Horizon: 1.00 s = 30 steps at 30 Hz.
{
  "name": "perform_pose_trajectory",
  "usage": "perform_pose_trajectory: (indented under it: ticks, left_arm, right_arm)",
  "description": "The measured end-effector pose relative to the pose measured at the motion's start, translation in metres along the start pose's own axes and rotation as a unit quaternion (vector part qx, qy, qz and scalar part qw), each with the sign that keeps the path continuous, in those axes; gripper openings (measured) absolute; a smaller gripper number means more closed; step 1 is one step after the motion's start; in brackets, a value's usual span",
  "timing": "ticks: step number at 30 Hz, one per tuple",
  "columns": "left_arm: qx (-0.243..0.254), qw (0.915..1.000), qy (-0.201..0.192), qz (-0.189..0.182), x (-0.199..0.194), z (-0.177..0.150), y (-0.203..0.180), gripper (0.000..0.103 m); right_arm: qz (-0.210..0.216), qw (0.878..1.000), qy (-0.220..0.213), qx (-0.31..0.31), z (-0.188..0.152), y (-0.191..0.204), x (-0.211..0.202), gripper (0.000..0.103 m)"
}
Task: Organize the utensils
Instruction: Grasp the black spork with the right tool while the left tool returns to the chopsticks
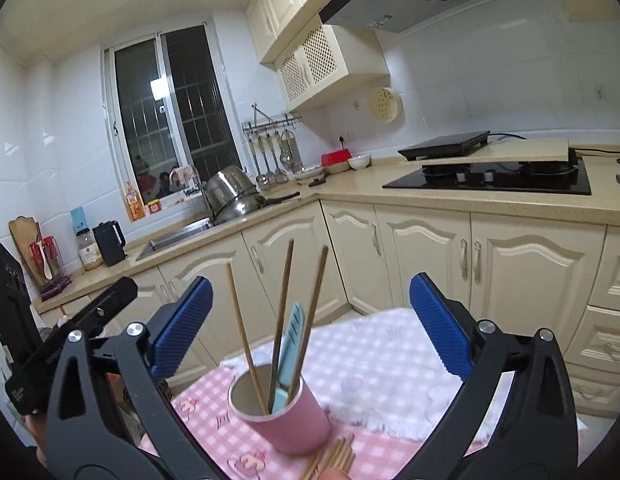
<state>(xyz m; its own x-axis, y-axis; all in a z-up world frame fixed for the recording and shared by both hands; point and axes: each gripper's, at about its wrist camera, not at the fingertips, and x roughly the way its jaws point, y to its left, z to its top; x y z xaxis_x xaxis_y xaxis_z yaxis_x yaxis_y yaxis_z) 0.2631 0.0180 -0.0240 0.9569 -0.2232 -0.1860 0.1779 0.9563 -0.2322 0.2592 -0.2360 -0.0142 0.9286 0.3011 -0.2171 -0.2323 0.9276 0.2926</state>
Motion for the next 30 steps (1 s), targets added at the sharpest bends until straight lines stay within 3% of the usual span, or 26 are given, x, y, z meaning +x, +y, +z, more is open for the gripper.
perform_pose_trajectory:
  ticks: [7, 15, 23, 30]
  left_arm:
    - [0.011, 0.9994, 0.033, 0.007, -0.023, -0.014, -0.003, 0.098]
    - [0.017, 0.9976, 0.066, 0.014, -0.035, -0.032, -0.002, 0.098]
    - [0.045, 0.9913, 0.121, 0.023, -0.033, -0.055, -0.004, 0.098]
    - [0.072, 0.9773, 0.198, 0.026, -0.021, -0.091, -0.008, 0.098]
  right_arm:
    - [-0.013, 0.998, 0.066, 0.002, -0.021, -0.005, -0.018, 0.097]
    - [-0.011, 0.985, 0.172, -0.011, -0.068, -0.009, -0.033, 0.097]
    - [0.022, 0.961, 0.272, -0.041, -0.114, -0.011, -0.038, 0.097]
    - [0.05, 0.937, 0.338, -0.076, -0.147, -0.007, -0.036, 0.097]
